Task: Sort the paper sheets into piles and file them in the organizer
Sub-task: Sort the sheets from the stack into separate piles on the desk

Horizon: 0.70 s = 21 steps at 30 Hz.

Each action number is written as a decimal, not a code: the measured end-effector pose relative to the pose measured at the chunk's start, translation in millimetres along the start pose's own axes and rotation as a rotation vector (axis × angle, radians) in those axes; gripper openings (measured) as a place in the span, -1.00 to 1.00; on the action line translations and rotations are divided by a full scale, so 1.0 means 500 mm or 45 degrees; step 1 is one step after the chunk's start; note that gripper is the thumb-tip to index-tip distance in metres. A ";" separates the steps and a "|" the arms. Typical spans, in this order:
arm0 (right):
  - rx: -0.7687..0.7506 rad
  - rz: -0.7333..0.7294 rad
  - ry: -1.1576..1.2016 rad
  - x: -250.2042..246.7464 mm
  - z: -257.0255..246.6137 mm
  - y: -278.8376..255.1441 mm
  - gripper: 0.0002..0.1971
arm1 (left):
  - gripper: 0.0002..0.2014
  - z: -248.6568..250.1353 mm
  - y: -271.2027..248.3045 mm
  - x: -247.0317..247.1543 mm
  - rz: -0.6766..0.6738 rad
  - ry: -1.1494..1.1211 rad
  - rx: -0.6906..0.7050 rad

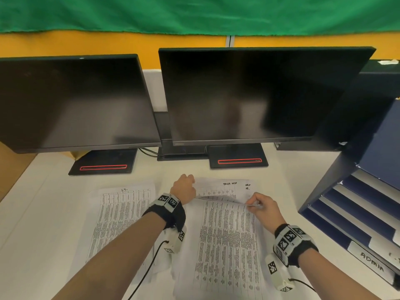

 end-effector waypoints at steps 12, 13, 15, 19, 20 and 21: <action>-0.037 0.101 -0.071 -0.012 -0.008 0.000 -0.86 | -0.96 0.087 -0.050 0.017 -0.170 -0.252 0.591; -0.042 0.091 -0.068 -0.011 -0.009 0.000 -0.85 | -0.96 0.089 -0.053 0.023 -0.217 -0.302 0.610; -0.025 0.060 -0.067 -0.007 -0.006 0.002 -0.82 | -0.95 0.092 -0.052 0.034 -0.320 -0.355 0.604; 0.016 0.038 -0.076 -0.003 -0.010 -0.005 -0.82 | -0.75 0.081 -0.027 0.037 -0.367 -0.449 0.374; 0.013 0.037 -0.080 -0.003 -0.012 -0.006 -0.83 | -0.69 0.077 -0.019 0.032 -0.313 -0.404 0.315; 0.023 0.029 -0.092 -0.002 -0.009 -0.005 -0.82 | -0.67 0.075 -0.010 0.026 -0.255 -0.286 0.275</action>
Point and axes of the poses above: each hand's wrist, its own y-axis towards the middle knuckle, its own x-axis out of the palm, z = x × y, the point moved 9 cm from there along y, towards the middle knuckle, and after that the axes turned 14 degrees about -z, right-handed, at the moved point
